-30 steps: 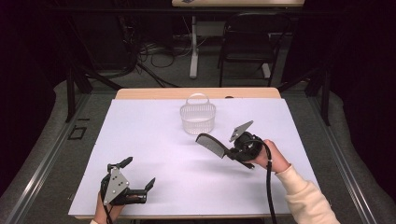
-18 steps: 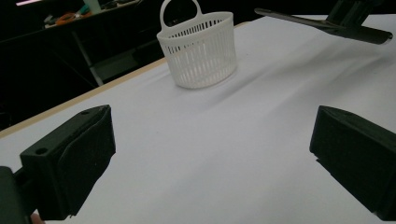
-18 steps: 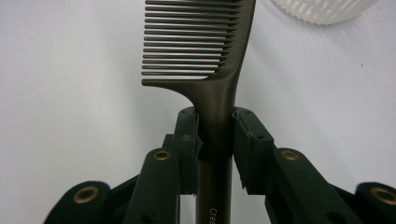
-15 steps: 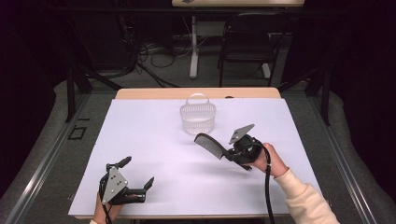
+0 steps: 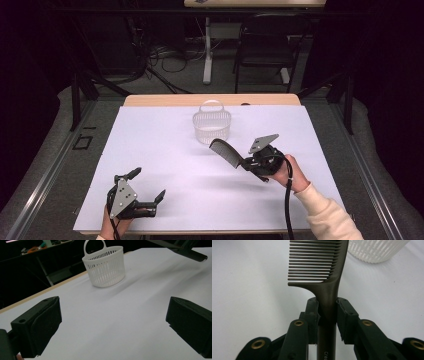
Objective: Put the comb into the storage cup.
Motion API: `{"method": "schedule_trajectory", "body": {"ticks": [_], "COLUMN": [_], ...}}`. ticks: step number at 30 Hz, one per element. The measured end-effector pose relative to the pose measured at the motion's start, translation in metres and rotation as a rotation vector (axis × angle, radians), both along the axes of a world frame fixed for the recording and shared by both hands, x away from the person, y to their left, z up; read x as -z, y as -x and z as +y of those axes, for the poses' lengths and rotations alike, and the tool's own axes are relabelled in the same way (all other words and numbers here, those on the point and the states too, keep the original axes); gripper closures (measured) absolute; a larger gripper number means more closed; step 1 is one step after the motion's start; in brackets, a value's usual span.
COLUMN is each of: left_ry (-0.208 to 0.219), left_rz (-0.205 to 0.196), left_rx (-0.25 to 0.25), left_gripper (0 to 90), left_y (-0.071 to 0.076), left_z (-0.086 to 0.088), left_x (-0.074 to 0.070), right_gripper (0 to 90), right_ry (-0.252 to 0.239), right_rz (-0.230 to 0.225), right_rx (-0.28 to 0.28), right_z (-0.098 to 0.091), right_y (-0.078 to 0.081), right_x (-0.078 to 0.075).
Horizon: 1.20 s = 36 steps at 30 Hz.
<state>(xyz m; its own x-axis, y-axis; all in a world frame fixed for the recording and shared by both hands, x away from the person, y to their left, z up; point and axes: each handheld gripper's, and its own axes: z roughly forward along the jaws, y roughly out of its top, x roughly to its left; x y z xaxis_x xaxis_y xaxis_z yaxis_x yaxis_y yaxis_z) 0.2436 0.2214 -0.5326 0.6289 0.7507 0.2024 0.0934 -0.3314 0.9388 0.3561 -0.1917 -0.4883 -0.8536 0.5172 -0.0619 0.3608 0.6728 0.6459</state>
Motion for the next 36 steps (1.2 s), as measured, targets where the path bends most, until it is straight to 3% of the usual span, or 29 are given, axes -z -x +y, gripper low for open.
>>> {"method": "schedule_trajectory", "body": {"ticks": [36], "left_ry": [0.007], "left_rz": [0.001], "left_rx": [-0.005], "left_gripper": [0.0], "left_y": [0.001], "left_z": [0.002], "left_x": [0.000], "right_gripper": [72.3], "right_ry": [-0.053], "right_rz": [-0.102], "right_rx": [0.026], "right_z": [-0.006], "right_y": [-0.001], "right_x": [-0.011]}}
